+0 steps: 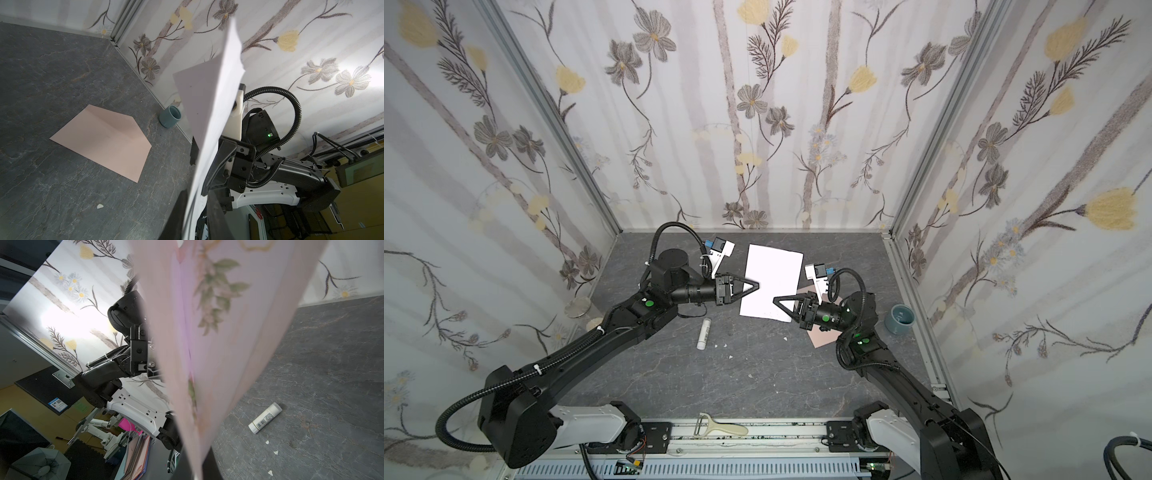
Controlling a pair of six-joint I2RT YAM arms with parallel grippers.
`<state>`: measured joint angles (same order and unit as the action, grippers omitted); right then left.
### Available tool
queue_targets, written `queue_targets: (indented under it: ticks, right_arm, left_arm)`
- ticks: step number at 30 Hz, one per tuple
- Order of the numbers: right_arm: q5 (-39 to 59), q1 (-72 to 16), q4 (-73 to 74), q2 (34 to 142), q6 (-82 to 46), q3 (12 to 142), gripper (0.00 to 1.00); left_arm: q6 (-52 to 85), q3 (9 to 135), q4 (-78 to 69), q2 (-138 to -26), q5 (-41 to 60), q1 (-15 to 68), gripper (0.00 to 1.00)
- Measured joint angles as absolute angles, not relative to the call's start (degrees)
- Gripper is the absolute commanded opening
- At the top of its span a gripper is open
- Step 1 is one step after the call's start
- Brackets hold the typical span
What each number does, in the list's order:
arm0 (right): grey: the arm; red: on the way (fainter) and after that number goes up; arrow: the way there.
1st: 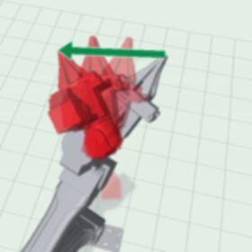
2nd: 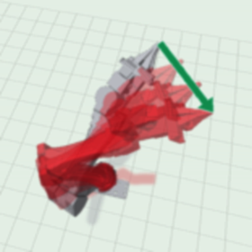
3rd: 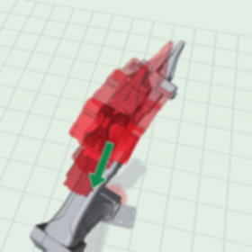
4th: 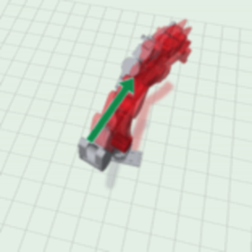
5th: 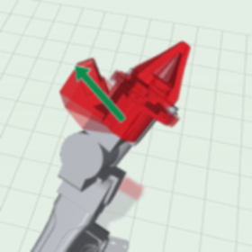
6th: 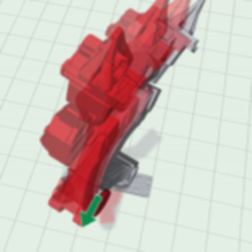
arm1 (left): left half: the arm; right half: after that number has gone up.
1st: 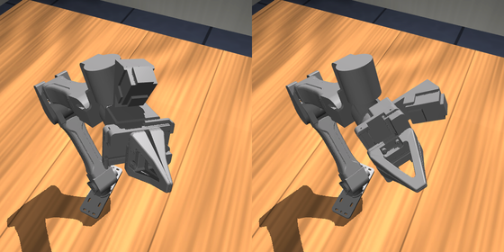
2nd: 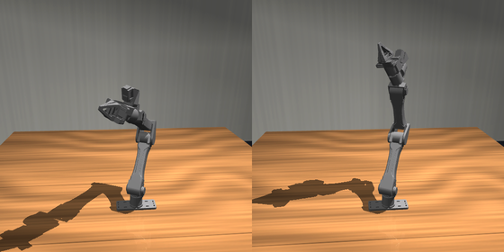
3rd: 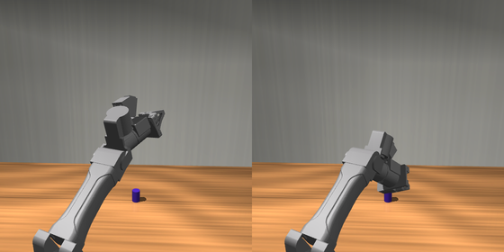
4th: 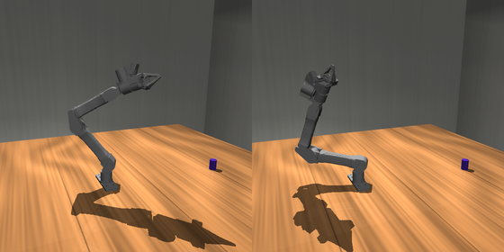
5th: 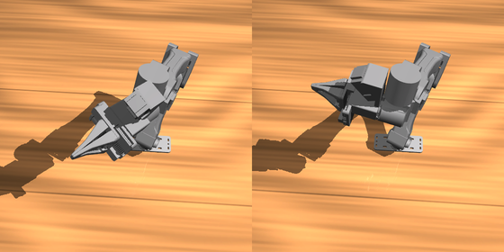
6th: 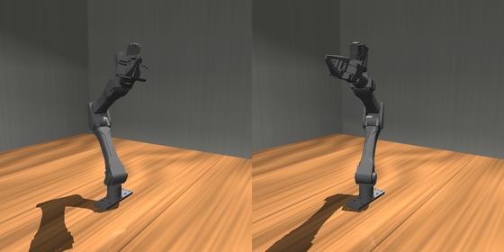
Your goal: Place the letter into the envelope and seal it
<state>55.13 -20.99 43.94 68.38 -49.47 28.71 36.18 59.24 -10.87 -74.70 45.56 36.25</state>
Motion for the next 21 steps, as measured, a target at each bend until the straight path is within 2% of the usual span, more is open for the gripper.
queue_targets:
  ticks: [2,4,6,9,16,21]
  right_arm:
    - [55.11,-21.04,43.18,68.25,-48.9,28.77,0.03]
    - [54.98,-21.04,42.02,68.12,-48.27,29.28,0.1]
    - [54.89,-21.04,40.77,67.96,-47.62,29.85,0.27]
    - [54.68,-20.51,37.91,67.72,-45.82,31.11,0.45]
    - [52.99,-16.43,30.35,64.71,-41.28,33.82,0.54]
    - [53.95,-16.47,29.34,66.43,-40.84,34.15,0.59]
  left_arm:
    - [36.12,59.24,-10.81,-74.61,45.76,36.29,0.0]
    - [36.16,59.24,-10.81,-74.35,45.91,36.29,0.0]
    - [36.16,59.18,-10.81,-74.08,46.0,36.29,0.0]
    - [36.16,58.76,-10.83,-73.47,46.06,36.29,0.0]
    - [35.97,56.99,-10.72,-72.6,44.69,36.36,0.0]
    - [35.92,56.9,-10.68,-72.6,43.97,36.77,0.0]
